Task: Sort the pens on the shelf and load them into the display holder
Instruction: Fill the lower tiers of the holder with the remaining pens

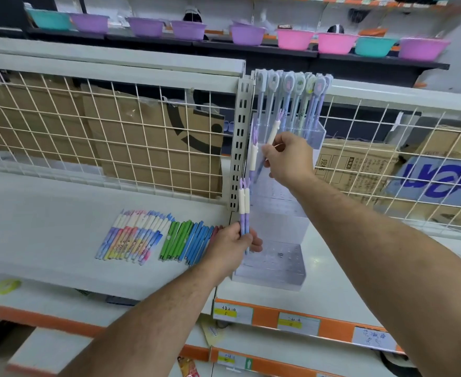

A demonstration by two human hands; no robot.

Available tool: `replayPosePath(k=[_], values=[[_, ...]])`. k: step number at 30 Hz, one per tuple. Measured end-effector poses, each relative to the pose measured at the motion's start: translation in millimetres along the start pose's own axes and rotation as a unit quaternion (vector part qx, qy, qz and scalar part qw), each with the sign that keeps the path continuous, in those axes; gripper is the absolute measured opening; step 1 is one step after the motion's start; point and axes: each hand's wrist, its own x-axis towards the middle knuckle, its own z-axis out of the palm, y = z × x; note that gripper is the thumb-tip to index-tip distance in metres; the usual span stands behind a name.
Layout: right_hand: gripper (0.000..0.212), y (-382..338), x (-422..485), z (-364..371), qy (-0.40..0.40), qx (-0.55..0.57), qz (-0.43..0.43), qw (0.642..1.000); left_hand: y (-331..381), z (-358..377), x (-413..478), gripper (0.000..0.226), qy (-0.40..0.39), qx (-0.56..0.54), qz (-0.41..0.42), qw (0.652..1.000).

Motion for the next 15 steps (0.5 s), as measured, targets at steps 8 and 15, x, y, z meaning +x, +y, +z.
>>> replayPosePath(k=[8,15], values=[[0.019,0.4,0.6,1.2,0.015,-0.04,-0.009,0.999,1.2,-0.7,-1.0,0.015,-0.011,-0.001,0.003,1.0],[0.013,9.5,-6.3,7.4,-0.039,-0.115,-0.005,0.993,3.8,-2.2,-1.9,0.015,-0.019,-0.005,0.0,1.0]])
